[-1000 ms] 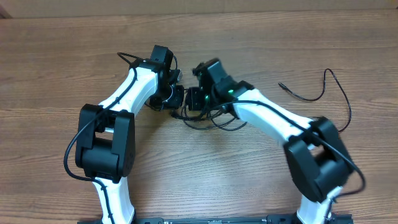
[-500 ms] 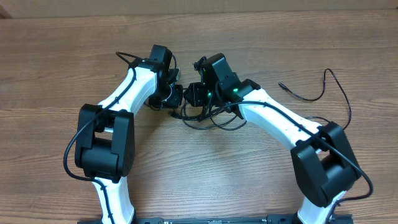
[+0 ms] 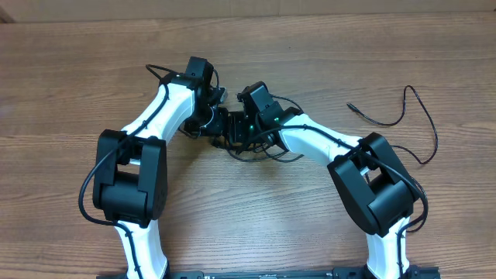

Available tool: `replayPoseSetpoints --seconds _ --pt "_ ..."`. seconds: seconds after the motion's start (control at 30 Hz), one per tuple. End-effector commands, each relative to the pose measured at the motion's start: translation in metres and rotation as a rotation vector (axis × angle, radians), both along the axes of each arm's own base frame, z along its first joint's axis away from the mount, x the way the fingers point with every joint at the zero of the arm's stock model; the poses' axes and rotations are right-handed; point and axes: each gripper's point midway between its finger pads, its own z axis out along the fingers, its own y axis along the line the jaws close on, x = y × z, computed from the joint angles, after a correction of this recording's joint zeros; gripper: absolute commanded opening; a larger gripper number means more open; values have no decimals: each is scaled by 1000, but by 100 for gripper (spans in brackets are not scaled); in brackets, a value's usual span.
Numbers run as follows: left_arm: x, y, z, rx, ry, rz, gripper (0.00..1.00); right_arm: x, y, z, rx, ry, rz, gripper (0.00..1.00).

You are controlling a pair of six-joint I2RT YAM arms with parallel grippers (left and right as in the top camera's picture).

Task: Untangle cables
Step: 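Pull the grippers apart, spreading the cable loops on the table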

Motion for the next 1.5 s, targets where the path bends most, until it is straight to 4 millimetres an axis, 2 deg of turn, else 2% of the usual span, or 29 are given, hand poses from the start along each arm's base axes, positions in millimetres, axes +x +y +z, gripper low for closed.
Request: replayPoseSetpoints --seconds 0.0,0.27,0.3,0.43,0.57,0.63,0.67,0.73,0.77,0.93,1.13,1.23,1.33,1.47 --pt "-2 -26 12 -133 -16 -114 4 2 6 2 18 -10 -1 57" --pt "-15 -46 22 -270 14 -187 4 7 -2 -2 -28 -30 -33 56" --pt "-17 -48 24 -288 18 -200 4 7 -2 -2 -28 -30 -33 52" --pt "-26 -57 31 -363 26 -259 4 7 -2 -2 -29 -28 -33 47" --pt "-27 -58 31 -368 27 -264 4 6 -3 -3 -32 -25 -34 43" --pt "-26 -57 31 -368 26 -264 4 6 -4 -3 -33 -23 -34 38" --pt "-26 -57 31 -368 26 -264 4 6 -4 -3 -34 -22 -34 31" --pt "-27 -58 31 -367 27 -264 4 5 -4 -4 -36 -18 -34 11" --pt "-27 -58 31 -367 27 -264 4 4 -5 -4 -38 -16 -34 6" --pt "-26 -57 31 -362 26 -264 4 3 -7 -6 -47 -5 -35 4" --pt "-24 -44 22 -269 32 -231 6 2 -13 -8 -50 22 -41 4" --pt "-21 -34 16 -201 34 -201 7 -3 -9 -3 -3 53 -15 4" --pt "-15 -12 6 -56 36 -120 8 -4 -7 7 45 66 10 4" --pt "-7 29 -3 189 31 69 8 3 -19 20 44 42 4 4"
